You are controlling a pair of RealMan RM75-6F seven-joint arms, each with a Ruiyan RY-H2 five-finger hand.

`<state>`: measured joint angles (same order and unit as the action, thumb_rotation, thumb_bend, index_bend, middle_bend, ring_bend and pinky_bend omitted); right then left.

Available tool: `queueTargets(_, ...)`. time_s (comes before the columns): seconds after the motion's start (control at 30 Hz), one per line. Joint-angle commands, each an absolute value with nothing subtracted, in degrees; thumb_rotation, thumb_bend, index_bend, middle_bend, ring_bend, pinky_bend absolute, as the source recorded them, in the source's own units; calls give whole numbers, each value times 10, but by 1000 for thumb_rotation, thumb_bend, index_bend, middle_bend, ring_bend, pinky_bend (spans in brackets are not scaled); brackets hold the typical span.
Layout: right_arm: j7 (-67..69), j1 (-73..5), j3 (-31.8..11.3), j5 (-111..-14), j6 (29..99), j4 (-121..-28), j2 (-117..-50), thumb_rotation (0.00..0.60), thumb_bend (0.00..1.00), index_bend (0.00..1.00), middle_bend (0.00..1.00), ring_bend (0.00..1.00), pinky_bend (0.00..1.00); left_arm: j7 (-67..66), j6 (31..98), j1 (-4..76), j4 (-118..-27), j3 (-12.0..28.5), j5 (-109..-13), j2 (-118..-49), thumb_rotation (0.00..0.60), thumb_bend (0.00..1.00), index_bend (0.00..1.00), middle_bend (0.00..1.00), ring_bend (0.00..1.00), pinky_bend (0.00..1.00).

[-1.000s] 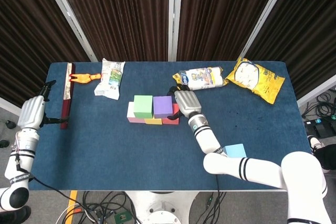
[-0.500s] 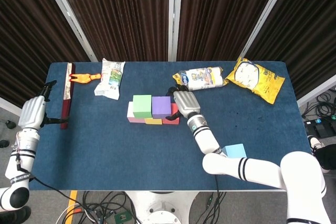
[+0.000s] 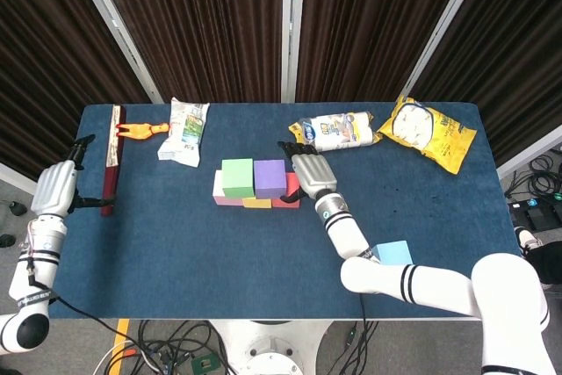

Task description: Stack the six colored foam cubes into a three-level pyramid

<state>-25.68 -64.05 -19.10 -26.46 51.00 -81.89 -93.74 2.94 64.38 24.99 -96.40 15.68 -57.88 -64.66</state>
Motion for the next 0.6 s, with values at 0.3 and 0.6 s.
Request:
queueTargets(0.3, -188, -536, -177, -441, 611, -976, -804, 600, 16, 0, 13, 0, 0, 23, 648, 250, -968, 155, -584, -646, 600, 9, 75, 78, 121, 312)
queueTargets(0.6, -110, -416, -95, -592, 652, -1061, -687, 600, 33, 64, 149, 36, 125, 18, 651, 252, -973, 152, -597, -648, 600, 9, 75, 78, 122, 309)
